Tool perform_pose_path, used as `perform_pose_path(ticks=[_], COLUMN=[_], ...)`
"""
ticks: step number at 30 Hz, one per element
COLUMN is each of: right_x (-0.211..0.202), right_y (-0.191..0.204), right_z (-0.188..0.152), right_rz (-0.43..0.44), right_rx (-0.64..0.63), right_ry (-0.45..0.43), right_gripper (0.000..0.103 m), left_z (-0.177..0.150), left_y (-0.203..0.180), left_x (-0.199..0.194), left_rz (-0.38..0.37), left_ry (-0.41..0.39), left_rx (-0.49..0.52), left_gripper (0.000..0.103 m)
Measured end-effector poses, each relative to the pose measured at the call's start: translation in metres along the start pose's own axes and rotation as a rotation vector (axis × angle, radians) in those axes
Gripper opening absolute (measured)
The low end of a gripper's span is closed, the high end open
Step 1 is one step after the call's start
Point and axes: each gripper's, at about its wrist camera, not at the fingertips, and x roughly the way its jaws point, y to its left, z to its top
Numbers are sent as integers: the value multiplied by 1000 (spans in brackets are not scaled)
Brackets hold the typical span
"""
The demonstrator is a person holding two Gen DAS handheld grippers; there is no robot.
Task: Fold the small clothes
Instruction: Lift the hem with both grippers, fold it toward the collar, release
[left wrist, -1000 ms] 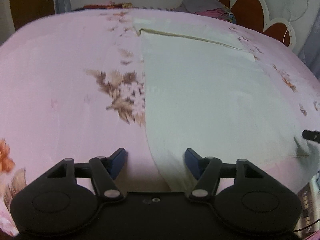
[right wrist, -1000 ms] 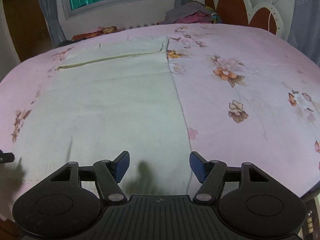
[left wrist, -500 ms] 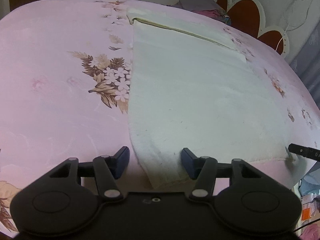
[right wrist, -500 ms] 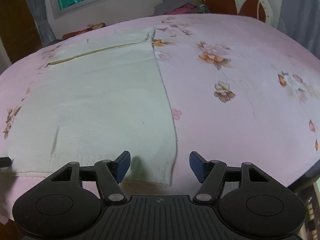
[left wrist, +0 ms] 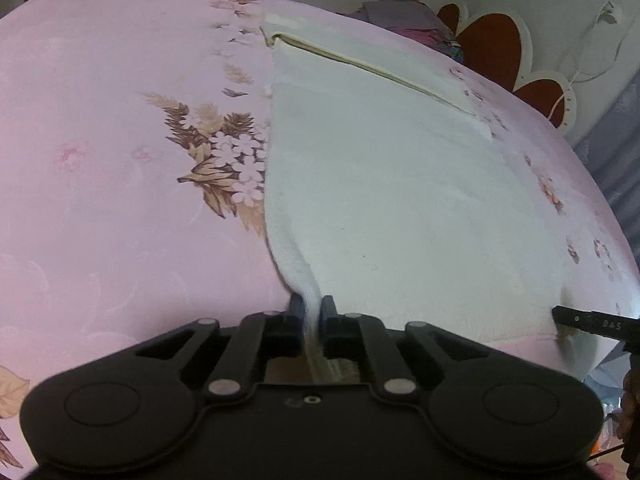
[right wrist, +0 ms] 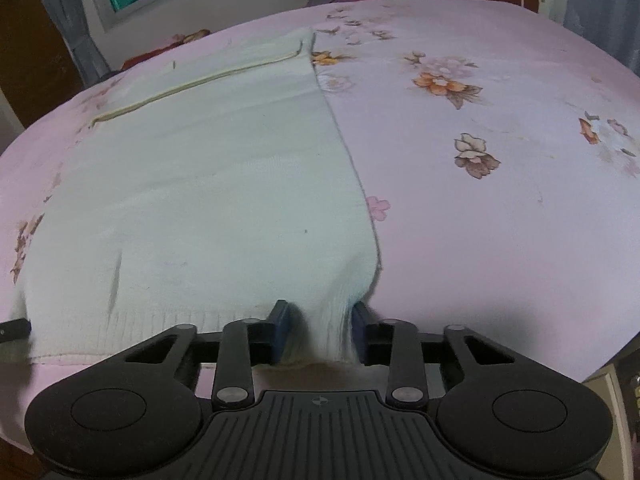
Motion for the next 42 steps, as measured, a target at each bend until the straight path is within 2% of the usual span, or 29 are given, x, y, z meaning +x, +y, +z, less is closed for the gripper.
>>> perform_pose_path(ticks=[4, 13, 18, 24, 42], right_x=[-1, -24, -30, -21, 56], right_y=[5, 18, 25, 31, 33], right_z=[2, 22, 54, 100, 229], right_rz=[15, 28, 54, 83, 174], right_rx=[-17, -28, -38, -50, -16], right_ry=[18, -97, -171, -230, -303], right_gripper=[12, 10, 10, 10, 10], left_z=[5, 46, 78, 122, 225], left_y=[-1, -7, -14, -18, -22], left_x=[-6, -29, -31, -17, 47], left_rz=[-34, -72, -63, -39, 15], left_ry=[-21, -135, -205, -249, -321], left_rx=[1, 13, 26, 35, -8], left_gripper=[6, 6, 6, 6, 6])
